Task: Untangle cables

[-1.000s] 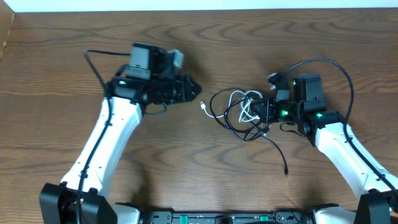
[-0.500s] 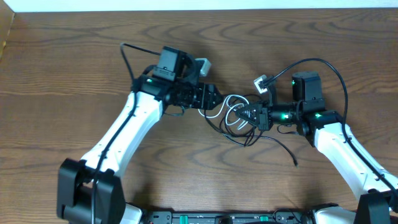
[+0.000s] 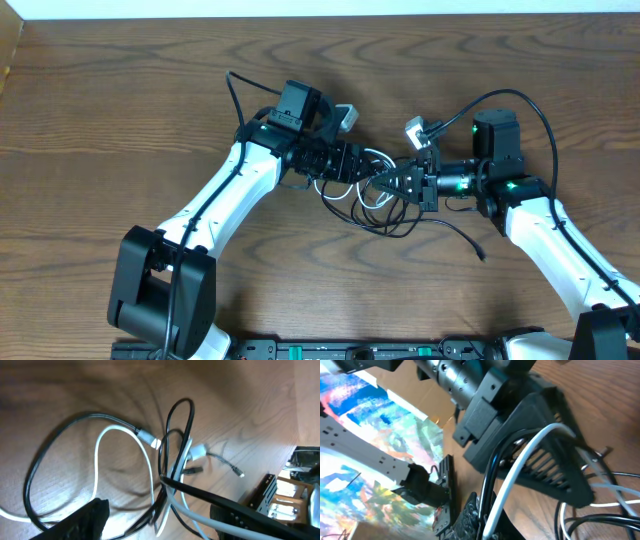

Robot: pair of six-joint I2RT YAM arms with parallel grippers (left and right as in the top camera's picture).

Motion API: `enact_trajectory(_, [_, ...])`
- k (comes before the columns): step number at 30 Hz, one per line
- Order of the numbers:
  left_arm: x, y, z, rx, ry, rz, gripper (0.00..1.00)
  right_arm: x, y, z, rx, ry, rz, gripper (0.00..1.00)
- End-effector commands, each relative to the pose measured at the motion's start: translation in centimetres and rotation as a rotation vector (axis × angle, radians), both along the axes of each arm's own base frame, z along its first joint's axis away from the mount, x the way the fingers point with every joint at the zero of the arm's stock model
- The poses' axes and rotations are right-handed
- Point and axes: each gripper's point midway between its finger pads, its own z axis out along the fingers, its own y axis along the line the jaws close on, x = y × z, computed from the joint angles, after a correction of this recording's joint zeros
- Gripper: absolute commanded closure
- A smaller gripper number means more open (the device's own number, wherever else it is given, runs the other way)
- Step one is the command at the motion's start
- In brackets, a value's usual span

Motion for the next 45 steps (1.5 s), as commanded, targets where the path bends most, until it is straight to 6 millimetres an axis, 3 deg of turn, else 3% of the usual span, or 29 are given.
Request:
enact_trajectory(1, [0.7,-0.7,0.5,-0.029,-0.039,-0.012,0.31,-1.1,0.4,1.2,0.054,-0.015,0.072,0.99])
enact_trajectory(8, [3.6,-2.4,3.2,-0.146,-0.136,0.046,0.35,-1.4,0.6,1.0,0.051,0.007,0.081,0.99])
enact_trajectory(12, [3.3,-3.1,4.1,-0.2,-0.138,0.009,0.44,-1.4,0.6,1.0,0.052,0.007,0.081,0.99])
enact_trajectory(18, [2.4,-3.9,5.8,-0.307,-0.124,-0.062,0.43,-1.1,0.5,0.7,0.034,0.004,0.061,0.99])
enact_trajectory(21, [2.6,-3.2,6.3,-0.349,-0.048,-0.019,0.44,-1.0,0.5,0.6,0.027,0.005,0.053,0.99])
enact_trajectory(29, [5.0,1.1,5.7,-0.377,0.273,0.31,0.49,-0.8,0.5,0.4,0.017,0.004,0.042,0.99])
enact_trajectory(37, [4.6,0.6,5.8,-0.395,0.4,0.38,0.49,-0.8,0.5,0.4,0.017,0.004,0.042,0.99])
enact_trajectory(45, [3.2,-1.3,6.1,-0.409,0.523,0.391,0.49,-0.8,0.5,0.4,0.017,0.004,0.042,0.99])
